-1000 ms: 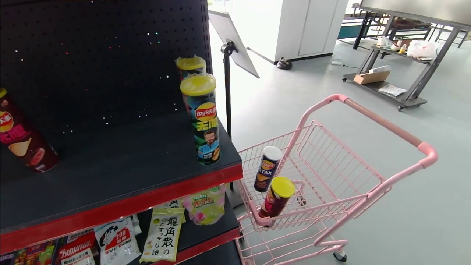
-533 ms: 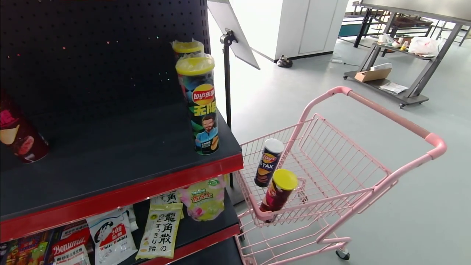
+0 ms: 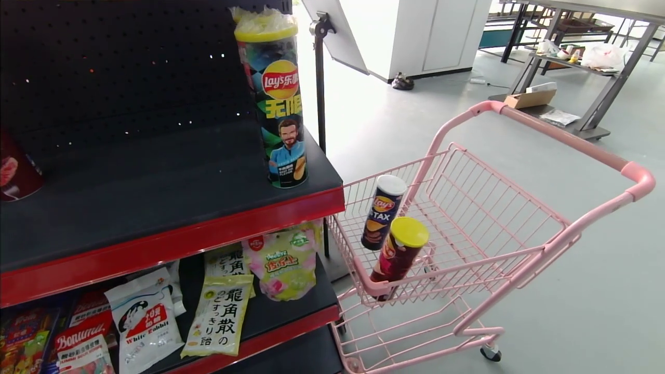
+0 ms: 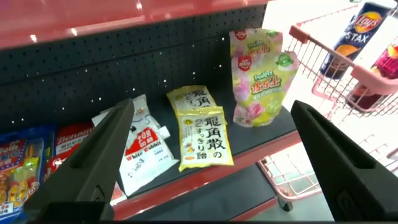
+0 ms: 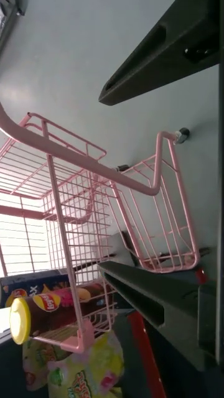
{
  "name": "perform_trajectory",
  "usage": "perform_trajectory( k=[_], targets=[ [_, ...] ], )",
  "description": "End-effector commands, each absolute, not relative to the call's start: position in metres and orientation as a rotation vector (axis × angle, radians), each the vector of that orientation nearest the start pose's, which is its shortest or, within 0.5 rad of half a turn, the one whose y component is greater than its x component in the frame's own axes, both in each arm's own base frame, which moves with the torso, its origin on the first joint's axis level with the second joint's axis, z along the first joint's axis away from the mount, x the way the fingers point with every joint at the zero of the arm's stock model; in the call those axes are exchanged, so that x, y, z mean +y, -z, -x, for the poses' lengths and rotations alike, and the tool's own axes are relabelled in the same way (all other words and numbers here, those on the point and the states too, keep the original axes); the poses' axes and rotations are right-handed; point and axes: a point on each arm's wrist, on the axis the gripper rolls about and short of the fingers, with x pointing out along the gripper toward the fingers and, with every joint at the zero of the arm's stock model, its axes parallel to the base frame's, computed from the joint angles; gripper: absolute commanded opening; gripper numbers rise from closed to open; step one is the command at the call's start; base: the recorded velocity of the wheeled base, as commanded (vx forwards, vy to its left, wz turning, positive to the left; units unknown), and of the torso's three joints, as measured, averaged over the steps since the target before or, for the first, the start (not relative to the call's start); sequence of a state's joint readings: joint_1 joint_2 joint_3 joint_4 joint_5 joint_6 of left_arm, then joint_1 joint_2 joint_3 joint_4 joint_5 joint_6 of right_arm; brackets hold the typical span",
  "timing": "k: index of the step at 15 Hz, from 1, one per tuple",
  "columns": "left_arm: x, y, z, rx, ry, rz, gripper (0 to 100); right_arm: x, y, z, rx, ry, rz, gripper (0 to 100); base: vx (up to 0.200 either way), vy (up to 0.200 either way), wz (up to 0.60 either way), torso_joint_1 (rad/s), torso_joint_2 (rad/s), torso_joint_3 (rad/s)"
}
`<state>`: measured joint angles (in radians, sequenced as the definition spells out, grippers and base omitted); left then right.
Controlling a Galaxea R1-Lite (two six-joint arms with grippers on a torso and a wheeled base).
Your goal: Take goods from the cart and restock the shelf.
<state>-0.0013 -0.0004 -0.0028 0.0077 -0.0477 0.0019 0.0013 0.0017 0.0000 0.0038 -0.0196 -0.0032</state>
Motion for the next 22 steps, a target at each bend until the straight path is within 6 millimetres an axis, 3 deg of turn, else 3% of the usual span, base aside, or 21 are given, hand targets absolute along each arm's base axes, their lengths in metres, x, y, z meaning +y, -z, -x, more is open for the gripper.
perform_trajectory(
  k=[1,5,6,7,8,9,10,12,13,15,16,22],
  targets=[
    [-0.001,-0.076,0.023,0.003,0.048,-0.001,100,0.0,-0.076,0.023,0.003,0.011,0.005,100,0.0,0.0,0.0,-0.08,0.29,0.193],
    [-0.001,-0.075,0.023,0.005,0.049,-0.001,100,0.0,-0.077,0.021,0.035,0.012,0.014,100,0.0,0.0,0.0,-0.022,0.08,0.059],
    [-0.001,-0.076,0.023,0.003,0.049,-0.001,100,0.0,-0.143,0.017,-0.013,-0.057,0.011,100,0.0,0.0,0.0,0.0,0.0,0.0],
    [-0.001,-0.075,0.023,0.005,0.049,-0.001,100,0.001,-0.228,-0.017,-0.009,-0.073,-0.094,100,0.0,0.0,0.0,0.0,0.0,0.0],
    [-0.001,-0.076,0.023,0.003,0.048,-0.001,100,0.003,-0.29,-0.047,-0.05,-0.107,-0.191,100,0.0,0.0,0.0,0.0,0.0,0.0],
    [-0.001,-0.076,0.023,0.003,0.048,-0.003,100,0.007,-0.302,-0.07,-0.012,-0.157,-0.176,100,0.0,0.0,0.0,0.0,0.0,0.0],
    [-0.001,-0.076,0.023,0.003,0.049,-0.003,100,0.014,-0.291,-0.098,0.084,-0.226,-0.113,100,0.0,0.0,0.0,0.0,0.0,0.0],
    [-0.001,-0.075,0.023,0.005,0.049,-0.001,100,0.03,-0.248,-0.161,0.23,-0.272,-0.101,100,0.0,0.0,0.0,0.0,0.0,0.0],
    [-0.001,-0.075,0.023,0.005,0.048,-0.003,100,0.04,-0.227,-0.177,0.266,-0.309,-0.113,100,0.0,0.0,0.0,0.0,0.0,0.0],
    [-0.001,-0.075,0.023,0.005,0.048,-0.003,100,0.058,-0.181,-0.193,0.387,-0.372,-0.099,100,0.0,0.0,0.0,0.0,0.0,0.0],
    [-0.001,-0.075,0.023,0.005,0.049,-0.003,100,0.066,-0.169,-0.198,0.43,-0.395,-0.091,100,0.0,0.0,0.0,0.0,0.0,0.0],
    [-0.001,-0.076,0.023,0.003,0.048,-0.003,100,0.091,-0.129,-0.228,0.549,-0.446,-0.071,100,0.0,0.0,0.0,0.0,0.0,0.0]
  ],
)
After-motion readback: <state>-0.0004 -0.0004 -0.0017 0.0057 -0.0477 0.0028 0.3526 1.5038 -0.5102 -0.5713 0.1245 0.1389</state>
